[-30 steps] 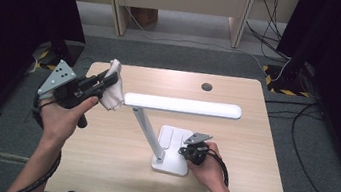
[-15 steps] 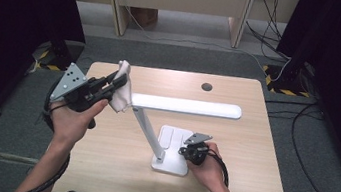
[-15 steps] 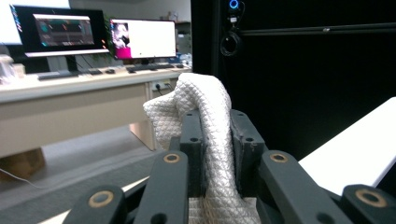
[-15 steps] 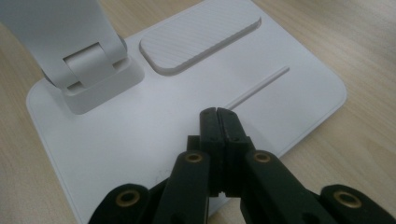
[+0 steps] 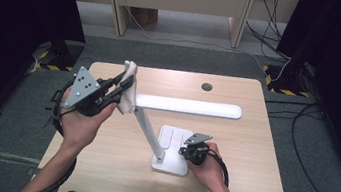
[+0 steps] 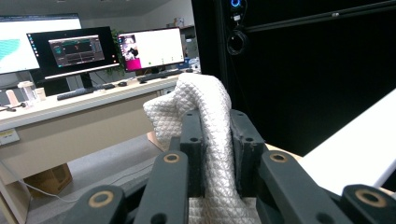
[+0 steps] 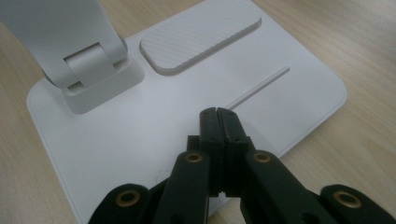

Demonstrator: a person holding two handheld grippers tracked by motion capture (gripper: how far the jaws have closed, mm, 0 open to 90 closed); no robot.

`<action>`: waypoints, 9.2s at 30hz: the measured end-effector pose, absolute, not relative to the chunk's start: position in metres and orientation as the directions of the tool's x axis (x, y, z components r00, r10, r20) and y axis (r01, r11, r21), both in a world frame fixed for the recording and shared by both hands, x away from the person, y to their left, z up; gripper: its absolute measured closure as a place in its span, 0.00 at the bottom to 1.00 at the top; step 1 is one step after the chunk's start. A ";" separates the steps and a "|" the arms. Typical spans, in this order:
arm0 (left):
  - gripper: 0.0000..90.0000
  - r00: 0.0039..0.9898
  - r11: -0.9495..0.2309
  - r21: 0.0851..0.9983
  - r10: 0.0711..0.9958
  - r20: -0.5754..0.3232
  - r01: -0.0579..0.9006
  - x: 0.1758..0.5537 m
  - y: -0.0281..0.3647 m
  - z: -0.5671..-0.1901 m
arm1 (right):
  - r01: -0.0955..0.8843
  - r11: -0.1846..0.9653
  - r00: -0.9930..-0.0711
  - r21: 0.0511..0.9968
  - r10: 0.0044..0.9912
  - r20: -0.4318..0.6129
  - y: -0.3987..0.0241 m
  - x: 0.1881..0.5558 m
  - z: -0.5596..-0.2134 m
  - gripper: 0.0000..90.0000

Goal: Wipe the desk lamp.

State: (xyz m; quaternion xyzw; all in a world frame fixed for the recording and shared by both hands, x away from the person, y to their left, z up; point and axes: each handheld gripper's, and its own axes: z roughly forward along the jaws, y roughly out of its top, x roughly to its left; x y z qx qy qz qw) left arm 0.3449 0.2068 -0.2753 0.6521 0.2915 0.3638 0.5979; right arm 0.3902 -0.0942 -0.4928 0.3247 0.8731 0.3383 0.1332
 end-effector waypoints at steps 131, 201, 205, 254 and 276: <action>0.87 0.619 -0.154 0.978 0.757 0.207 -0.138 0.330 0.087 -0.275 | 0.472 0.543 -0.753 0.695 0.658 -0.003 -0.096 0.389 -0.495 1.00; 0.87 0.692 -0.149 0.982 0.696 0.190 -0.120 0.332 0.022 -0.275 | 0.470 0.535 -0.751 0.702 0.661 -0.001 -0.097 0.388 -0.496 1.00; 0.87 0.694 -0.156 0.980 0.693 0.196 -0.121 0.333 0.019 -0.275 | 0.467 0.536 -0.752 0.703 0.659 -0.003 -0.097 0.389 -0.496 1.00; 0.86 0.751 -0.162 0.980 0.632 0.190 -0.112 0.335 -0.024 -0.270 | 0.473 0.533 -0.749 0.702 0.663 0.002 -0.097 0.388 -0.496 1.00; 0.86 0.795 -0.169 0.975 0.567 0.215 -0.144 0.324 -0.036 -0.271 | 0.473 0.528 -0.747 0.706 0.665 0.004 -0.098 0.387 -0.497 1.00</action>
